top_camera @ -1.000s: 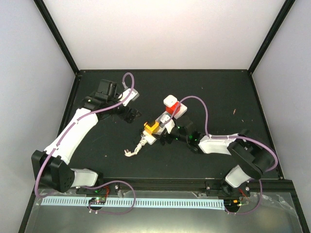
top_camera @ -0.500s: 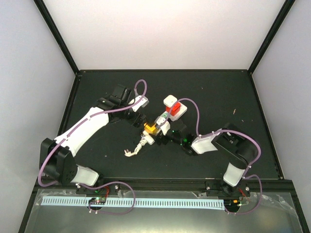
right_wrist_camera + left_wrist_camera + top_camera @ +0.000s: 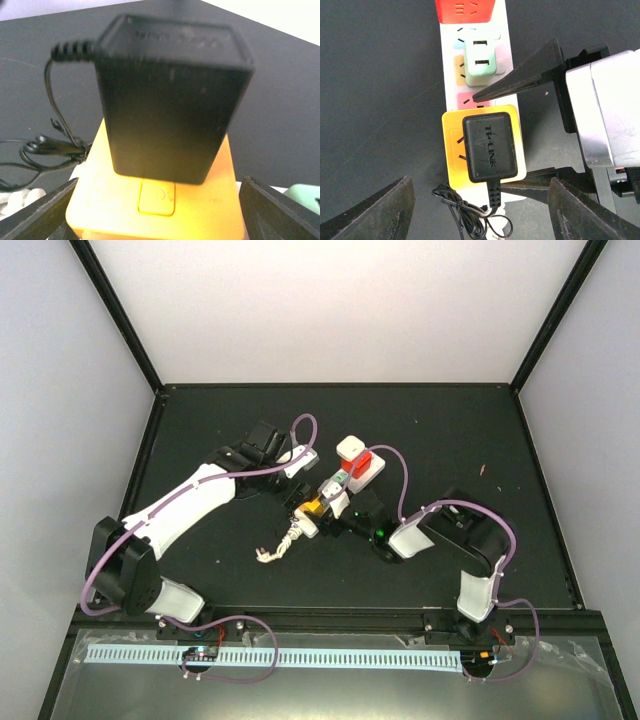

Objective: Pull the plug off the socket

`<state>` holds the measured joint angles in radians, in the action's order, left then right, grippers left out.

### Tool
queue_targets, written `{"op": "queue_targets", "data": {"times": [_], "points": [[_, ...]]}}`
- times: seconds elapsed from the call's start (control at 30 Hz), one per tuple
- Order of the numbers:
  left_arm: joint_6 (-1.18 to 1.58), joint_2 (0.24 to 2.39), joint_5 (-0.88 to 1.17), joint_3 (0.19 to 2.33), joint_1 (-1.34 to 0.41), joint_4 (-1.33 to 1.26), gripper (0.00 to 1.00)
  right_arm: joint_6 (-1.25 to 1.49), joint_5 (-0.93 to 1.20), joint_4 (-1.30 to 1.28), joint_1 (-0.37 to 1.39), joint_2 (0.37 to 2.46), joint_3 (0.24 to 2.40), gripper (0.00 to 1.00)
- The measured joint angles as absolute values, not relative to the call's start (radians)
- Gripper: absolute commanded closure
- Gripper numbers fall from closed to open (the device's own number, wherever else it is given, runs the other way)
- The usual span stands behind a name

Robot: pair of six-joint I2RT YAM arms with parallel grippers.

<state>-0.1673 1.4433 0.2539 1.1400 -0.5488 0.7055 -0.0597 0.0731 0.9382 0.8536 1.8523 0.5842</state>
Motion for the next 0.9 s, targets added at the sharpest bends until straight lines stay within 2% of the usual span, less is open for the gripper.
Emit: {"op": "queue_targets", "data": {"times": [0.37,0.5,0.7,0.9], "points": [[-0.131,1.518,0.191,1.142,-0.589,0.678,0.44,-0.048,0.084,1.01,0.855,1.897,0.564,0.32],[-0.125,1.534,0.179,1.144,-0.593,0.678,0.45,-0.044,0.084,1.014,0.856,1.899,0.564,0.32],[-0.118,1.536,0.17,1.154,-0.606,0.674,0.66,-0.04,0.082,1.017,0.856,1.903,0.564,0.35],[-0.112,1.536,0.144,1.158,-0.622,0.671,0.77,-0.035,0.075,1.028,0.857,1.914,0.57,0.4]]}}
